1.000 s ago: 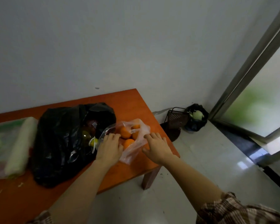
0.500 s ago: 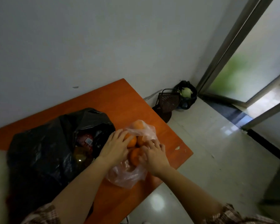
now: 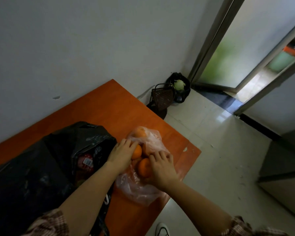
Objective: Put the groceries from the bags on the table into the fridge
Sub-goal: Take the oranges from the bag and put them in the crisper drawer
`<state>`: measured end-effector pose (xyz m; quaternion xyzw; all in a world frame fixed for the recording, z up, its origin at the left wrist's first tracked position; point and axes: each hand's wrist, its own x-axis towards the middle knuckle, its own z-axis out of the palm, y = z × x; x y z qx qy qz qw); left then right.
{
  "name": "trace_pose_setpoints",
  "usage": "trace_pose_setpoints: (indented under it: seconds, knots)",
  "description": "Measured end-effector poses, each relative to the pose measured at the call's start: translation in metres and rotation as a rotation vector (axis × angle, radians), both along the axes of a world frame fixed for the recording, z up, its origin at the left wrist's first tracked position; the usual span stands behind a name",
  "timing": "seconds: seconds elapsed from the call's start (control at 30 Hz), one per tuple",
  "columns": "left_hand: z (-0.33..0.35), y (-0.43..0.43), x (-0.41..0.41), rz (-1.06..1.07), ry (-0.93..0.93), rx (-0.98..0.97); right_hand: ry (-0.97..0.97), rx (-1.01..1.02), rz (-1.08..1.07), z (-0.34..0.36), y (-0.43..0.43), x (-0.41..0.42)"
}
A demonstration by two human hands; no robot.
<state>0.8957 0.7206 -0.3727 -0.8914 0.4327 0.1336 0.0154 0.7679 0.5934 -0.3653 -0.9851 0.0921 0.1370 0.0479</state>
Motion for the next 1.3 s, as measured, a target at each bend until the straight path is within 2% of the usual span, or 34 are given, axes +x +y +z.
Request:
trace_pose_setpoints:
  seconds: [0.17, 0.37, 0.43, 0.6, 0.7, 0.83, 0.93, 1.07, 1.3]
  knots:
    - [0.002, -0.01, -0.005, 0.013, -0.063, 0.091, -0.018, -0.029, -0.014, -0.006, 0.007, -0.002]
    - [0.008, 0.008, -0.019, 0.051, 0.008, 0.089, -0.004, 0.094, -0.083, 0.015, 0.003, -0.008]
    - [0.015, 0.017, -0.022, 0.112, 0.101, -0.016, -0.039, 0.169, -0.097, 0.021, 0.0, -0.013]
    - [0.047, 0.037, -0.027, 0.376, 0.361, -0.439, -0.129, 0.429, -0.153, 0.049, -0.006, -0.019]
    - [0.072, 0.036, -0.029, 0.46, 0.414, -0.589, -0.164, 0.532, -0.224, 0.068, -0.012, -0.019]
    - [0.099, 0.022, -0.03, 0.546, 0.406, -0.693, -0.234, 0.66, -0.316, 0.088, -0.025, -0.025]
    - [0.125, 0.004, -0.036, 0.545, 0.381, -0.765, -0.335, 0.743, -0.364, 0.113, -0.042, -0.04]
    - [0.156, -0.033, -0.049, 0.543, 0.396, -0.788, -0.452, 0.724, -0.434, 0.143, -0.075, -0.071]
    - [0.191, -0.146, -0.135, 0.303, 0.42, -0.751, -0.633, 0.617, -0.597, 0.179, -0.157, -0.177]
